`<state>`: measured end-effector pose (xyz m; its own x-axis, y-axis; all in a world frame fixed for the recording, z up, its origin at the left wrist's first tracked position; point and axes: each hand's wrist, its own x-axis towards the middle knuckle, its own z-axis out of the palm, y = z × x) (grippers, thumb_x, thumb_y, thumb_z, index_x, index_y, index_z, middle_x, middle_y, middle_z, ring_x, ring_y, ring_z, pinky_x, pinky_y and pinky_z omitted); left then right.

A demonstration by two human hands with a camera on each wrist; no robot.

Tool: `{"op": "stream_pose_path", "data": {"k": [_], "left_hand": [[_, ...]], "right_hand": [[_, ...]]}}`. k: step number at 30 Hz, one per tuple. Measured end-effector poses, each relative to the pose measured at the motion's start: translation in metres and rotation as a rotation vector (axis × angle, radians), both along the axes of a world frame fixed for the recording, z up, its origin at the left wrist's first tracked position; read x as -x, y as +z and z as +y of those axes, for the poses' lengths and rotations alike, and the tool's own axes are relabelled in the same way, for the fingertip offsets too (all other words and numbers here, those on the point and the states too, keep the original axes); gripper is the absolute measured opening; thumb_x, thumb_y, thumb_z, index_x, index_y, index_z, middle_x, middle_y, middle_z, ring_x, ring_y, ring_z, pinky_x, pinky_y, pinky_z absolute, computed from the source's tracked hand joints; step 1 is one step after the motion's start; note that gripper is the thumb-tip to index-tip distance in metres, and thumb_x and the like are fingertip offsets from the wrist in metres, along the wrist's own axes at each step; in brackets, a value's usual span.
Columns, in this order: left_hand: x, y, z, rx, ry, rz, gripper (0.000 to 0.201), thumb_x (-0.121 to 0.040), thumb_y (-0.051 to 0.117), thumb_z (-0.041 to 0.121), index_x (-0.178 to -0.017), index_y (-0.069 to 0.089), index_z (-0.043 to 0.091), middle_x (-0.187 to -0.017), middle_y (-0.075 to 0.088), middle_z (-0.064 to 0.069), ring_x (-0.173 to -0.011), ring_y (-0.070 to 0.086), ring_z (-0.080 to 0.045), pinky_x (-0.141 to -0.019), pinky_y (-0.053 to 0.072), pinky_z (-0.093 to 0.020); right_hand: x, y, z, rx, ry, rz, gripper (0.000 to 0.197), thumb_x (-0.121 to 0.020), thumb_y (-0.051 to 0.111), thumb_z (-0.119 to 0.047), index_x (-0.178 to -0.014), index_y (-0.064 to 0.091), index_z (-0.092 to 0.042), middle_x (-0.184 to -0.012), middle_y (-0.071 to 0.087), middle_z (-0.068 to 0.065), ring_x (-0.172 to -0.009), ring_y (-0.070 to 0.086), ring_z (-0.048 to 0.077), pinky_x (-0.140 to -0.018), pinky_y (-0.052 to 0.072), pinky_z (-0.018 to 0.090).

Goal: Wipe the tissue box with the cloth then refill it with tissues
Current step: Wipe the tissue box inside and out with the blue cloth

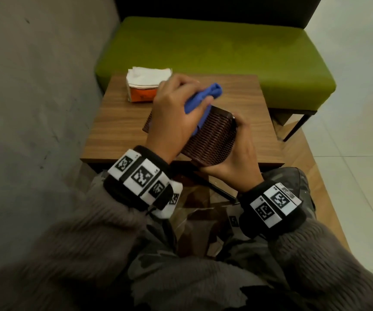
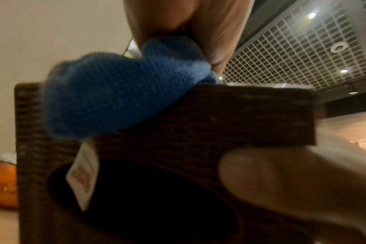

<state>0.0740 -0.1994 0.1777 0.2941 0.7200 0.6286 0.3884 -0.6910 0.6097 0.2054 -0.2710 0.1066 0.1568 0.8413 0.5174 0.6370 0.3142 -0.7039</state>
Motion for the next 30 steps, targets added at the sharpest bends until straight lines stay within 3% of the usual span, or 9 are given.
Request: {"op": "stream_pose_path", "data": {"k": [4,6,10,15,18,20,24,28,30], "left_hand": [[-0.008,0.000,-0.016,-0.104,-0.108,0.111,0.018,-0.083,0.069,0.021,-0.097,0.071,0.009,-0.099,0.064,-0.007,-0.095,0.053,-0.020,-0.086,0.043,-0.026],[-0.004,-0.003,-0.014,-0.099,-0.176,0.134,0.018,-0.084,0.068,0.020,-0.097,0.071,0.008,-0.098,0.064,-0.008,-0.094,0.054,-0.021,-0.086,0.044,-0.029],[0.009,-0.010,0.006,0.060,0.055,-0.035,0.021,-0.083,0.067,0.022,-0.097,0.070,0.006,-0.097,0.061,-0.010,-0.094,0.058,-0.022,-0.083,0.048,-0.040],[0.009,-0.016,-0.033,-0.147,-0.206,0.123,0.022,-0.084,0.069,0.016,-0.106,0.069,0.010,-0.107,0.061,-0.011,-0.098,0.052,-0.021,-0.090,0.041,-0.025],[0.024,-0.029,0.002,-0.013,0.078,0.034,0.024,-0.085,0.065,0.022,-0.106,0.068,0.011,-0.109,0.062,-0.010,-0.102,0.056,-0.026,-0.091,0.042,-0.029],[0.032,-0.038,0.018,0.163,0.153,-0.046,0.033,-0.085,0.063,0.029,-0.112,0.065,0.010,-0.113,0.063,-0.009,-0.108,0.057,-0.022,-0.095,0.044,-0.037],[0.021,-0.045,-0.011,0.149,0.101,-0.035,0.039,-0.086,0.065,0.024,-0.123,0.060,0.010,-0.127,0.059,-0.010,-0.120,0.052,-0.014,-0.104,0.038,-0.022],[0.010,-0.045,-0.036,-0.029,-0.170,0.119,0.037,-0.086,0.065,0.014,-0.122,0.061,0.009,-0.131,0.056,-0.012,-0.123,0.052,-0.017,-0.105,0.039,-0.026],[0.007,-0.038,-0.022,0.024,-0.137,0.073,0.034,-0.087,0.064,0.015,-0.121,0.063,0.010,-0.129,0.058,-0.010,-0.121,0.053,-0.015,-0.104,0.041,-0.030]], "right_hand": [[0.001,0.002,-0.004,-0.015,0.029,0.081,0.093,-0.058,0.082,-0.045,-0.130,0.032,-0.013,-0.125,0.046,0.007,-0.114,0.052,0.019,-0.099,0.046,0.032],[0.001,-0.002,-0.008,0.002,0.023,0.072,0.095,-0.058,0.082,-0.046,-0.130,0.036,-0.005,-0.124,0.048,0.011,-0.113,0.053,0.022,-0.098,0.045,0.032],[0.000,-0.009,-0.012,0.042,-0.007,-0.009,0.100,-0.056,0.083,-0.047,-0.129,0.038,0.005,-0.123,0.048,0.015,-0.113,0.052,0.025,-0.098,0.044,0.036],[0.000,-0.008,-0.013,0.048,0.014,0.100,0.092,-0.057,0.083,-0.045,-0.128,0.040,-0.006,-0.126,0.048,0.009,-0.117,0.052,0.016,-0.102,0.043,0.027],[0.000,-0.012,-0.016,0.022,-0.004,0.054,0.100,-0.055,0.083,-0.047,-0.132,0.035,-0.004,-0.125,0.048,0.013,-0.116,0.052,0.023,-0.101,0.041,0.028],[-0.001,-0.012,-0.016,0.032,0.009,0.038,0.099,-0.054,0.084,-0.047,-0.132,0.031,-0.016,-0.124,0.047,0.008,-0.115,0.052,0.021,-0.101,0.041,0.026],[0.000,-0.014,-0.010,0.034,-0.024,0.021,0.101,-0.054,0.080,-0.048,-0.132,0.036,-0.002,-0.123,0.045,0.008,-0.115,0.050,0.022,-0.101,0.041,0.031],[0.000,-0.017,-0.011,0.087,-0.005,0.095,0.101,-0.051,0.086,-0.043,-0.132,0.027,-0.026,-0.128,0.046,0.005,-0.117,0.050,0.016,-0.101,0.043,0.028],[0.001,-0.018,-0.013,0.079,0.003,0.067,0.097,-0.052,0.081,-0.048,-0.131,0.030,-0.023,-0.125,0.045,0.002,-0.115,0.050,0.016,-0.099,0.043,0.028]]}}
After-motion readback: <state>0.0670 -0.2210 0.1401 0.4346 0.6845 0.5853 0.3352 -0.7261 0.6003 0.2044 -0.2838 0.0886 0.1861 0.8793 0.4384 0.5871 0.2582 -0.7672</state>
